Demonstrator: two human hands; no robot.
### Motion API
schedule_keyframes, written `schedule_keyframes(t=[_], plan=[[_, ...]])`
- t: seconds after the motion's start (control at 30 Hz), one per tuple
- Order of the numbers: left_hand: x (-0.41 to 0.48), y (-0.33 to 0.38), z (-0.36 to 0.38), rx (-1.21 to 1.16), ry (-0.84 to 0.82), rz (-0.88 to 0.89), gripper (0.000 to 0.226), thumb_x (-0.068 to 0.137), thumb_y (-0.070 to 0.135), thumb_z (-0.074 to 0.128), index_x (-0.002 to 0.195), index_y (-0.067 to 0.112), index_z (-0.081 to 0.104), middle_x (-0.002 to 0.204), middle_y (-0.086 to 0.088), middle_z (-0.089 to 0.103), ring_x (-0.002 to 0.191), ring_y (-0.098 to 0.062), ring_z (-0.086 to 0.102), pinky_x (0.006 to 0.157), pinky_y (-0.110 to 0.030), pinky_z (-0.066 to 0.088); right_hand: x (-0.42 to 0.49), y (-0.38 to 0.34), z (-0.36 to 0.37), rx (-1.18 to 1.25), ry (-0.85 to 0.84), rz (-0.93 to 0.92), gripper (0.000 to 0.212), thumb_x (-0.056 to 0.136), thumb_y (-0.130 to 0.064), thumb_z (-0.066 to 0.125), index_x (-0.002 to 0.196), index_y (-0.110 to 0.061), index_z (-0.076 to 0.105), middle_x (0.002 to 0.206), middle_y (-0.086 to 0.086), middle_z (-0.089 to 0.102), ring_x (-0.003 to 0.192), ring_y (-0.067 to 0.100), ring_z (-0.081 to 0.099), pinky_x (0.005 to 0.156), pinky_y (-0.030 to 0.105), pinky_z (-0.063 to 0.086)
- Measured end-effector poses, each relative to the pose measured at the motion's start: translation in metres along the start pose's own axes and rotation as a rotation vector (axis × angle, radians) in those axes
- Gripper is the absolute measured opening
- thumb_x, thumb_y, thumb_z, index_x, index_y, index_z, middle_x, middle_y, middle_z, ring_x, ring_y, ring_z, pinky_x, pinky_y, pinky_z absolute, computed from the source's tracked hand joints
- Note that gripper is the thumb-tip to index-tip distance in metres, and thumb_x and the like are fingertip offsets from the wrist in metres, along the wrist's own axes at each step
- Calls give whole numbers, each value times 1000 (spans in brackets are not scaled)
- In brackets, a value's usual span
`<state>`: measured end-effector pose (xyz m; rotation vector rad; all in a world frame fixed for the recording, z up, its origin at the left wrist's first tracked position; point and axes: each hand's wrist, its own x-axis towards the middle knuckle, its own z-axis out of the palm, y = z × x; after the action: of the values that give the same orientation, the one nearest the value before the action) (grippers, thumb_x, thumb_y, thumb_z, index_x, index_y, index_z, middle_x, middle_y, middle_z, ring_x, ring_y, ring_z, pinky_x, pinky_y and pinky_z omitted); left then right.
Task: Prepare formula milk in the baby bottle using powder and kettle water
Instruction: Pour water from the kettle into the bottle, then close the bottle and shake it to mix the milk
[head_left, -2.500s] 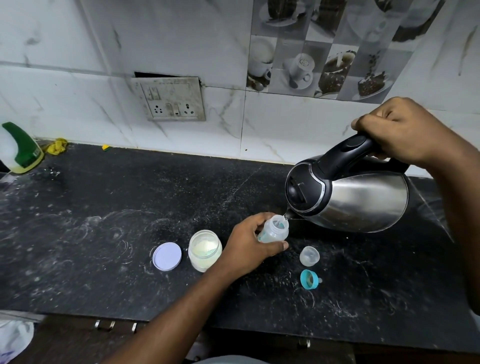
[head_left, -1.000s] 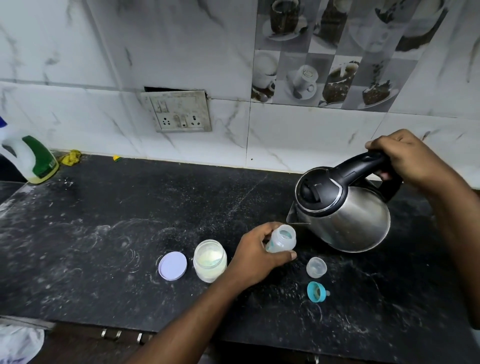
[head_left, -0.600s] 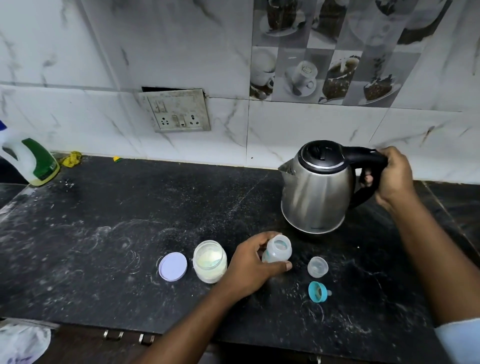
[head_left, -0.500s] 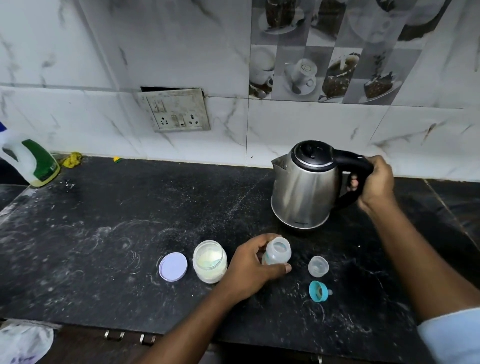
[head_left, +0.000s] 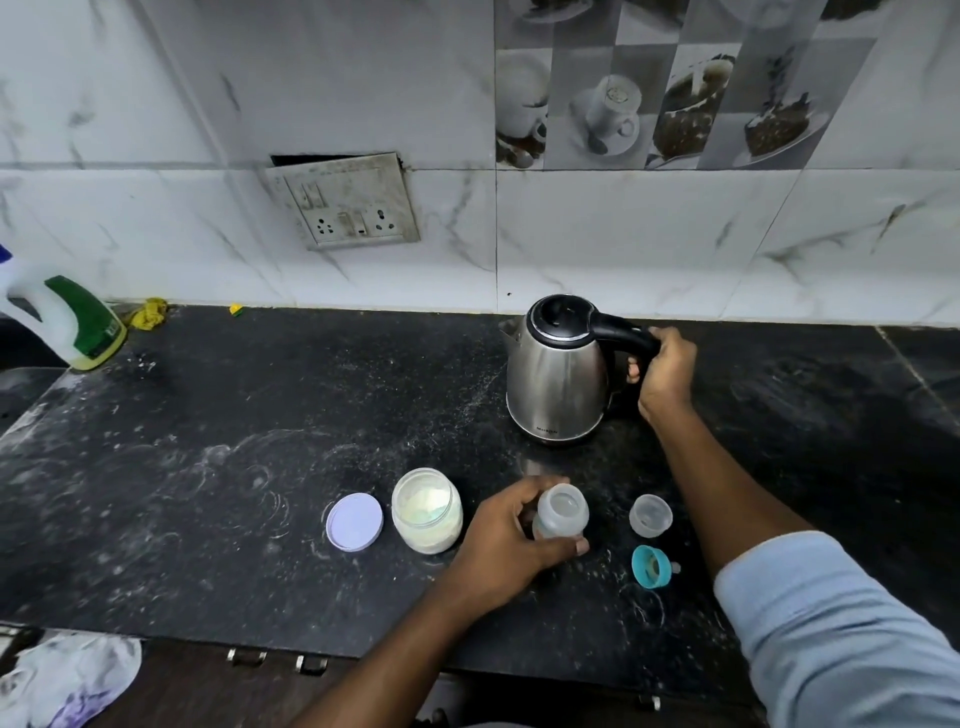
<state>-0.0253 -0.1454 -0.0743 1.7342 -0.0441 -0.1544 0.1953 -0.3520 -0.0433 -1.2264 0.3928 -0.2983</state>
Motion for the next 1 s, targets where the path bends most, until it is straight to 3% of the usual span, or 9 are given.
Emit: schedule_keyframes(t=[0.4,0.5,0.57,0.63,0.73,0.8,0.87,0.93,1.0], plan=[[7,-16,4,31,-23,5,60,74,27,99,127,37,72,126,18,77,119,-4,71,103,-19,53,8,13,1,-52,-59,72,25,87,-22,45,68,-11,56,43,1,46,34,14,36,39,19,24],[11,-21,6,47,-30,0,61,74,27,99,129,34,72,126,16,77,120,-7,72,108,-28,55,8,10,-4,-40,-145,85,27,93,-26,52,78,-8,65,59,8,58,45,18,52,41,24,41],[14,-25,9,42,-32,-8,61,74,24,99,127,36,72,125,15,78,120,-7,72,108,-28,55,7,8,-14,-65,-166,55,33,106,-30,50,89,-9,70,82,12,69,68,20,65,62,32,55],[18,-29,11,32,-30,-20,62,74,22,100,128,34,72,125,14,78,120,-7,72,108,-27,54,1,4,-32,-197,-89,-57,36,112,-32,43,93,-14,67,89,7,69,75,14,63,74,33,51],[23,-36,14,40,-37,-41,66,74,19,100,133,27,72,128,12,77,123,-7,71,110,-28,53,-25,-4,-72,-521,85,-217,20,106,-27,55,91,-18,64,85,8,70,75,14,61,78,40,51],[26,-39,17,56,-48,-49,67,75,17,101,135,25,71,129,12,77,122,-5,71,110,-27,53,-51,-8,-103,-792,-11,-209,13,98,-30,65,89,-20,67,82,2,71,71,5,62,71,37,52],[28,-42,20,72,-52,-51,67,75,16,101,135,24,71,128,11,77,122,-4,71,110,-26,53,-77,-12,-125,-972,-237,-117,7,95,-30,71,91,-25,68,80,-7,68,69,-2,61,65,27,45],[30,-45,22,82,-60,-54,67,75,16,101,135,23,71,129,11,77,122,-4,71,110,-25,53,-99,-13,-137,-1077,-378,-49,7,95,-22,72,100,-24,68,90,-4,67,80,5,63,71,27,47],[30,-49,23,89,-63,-52,68,75,16,101,135,22,71,129,12,76,122,-3,70,110,-25,52,-116,-12,-146,-1162,-386,-53,15,94,-8,67,105,-18,66,98,0,66,89,14,63,80,33,51]])
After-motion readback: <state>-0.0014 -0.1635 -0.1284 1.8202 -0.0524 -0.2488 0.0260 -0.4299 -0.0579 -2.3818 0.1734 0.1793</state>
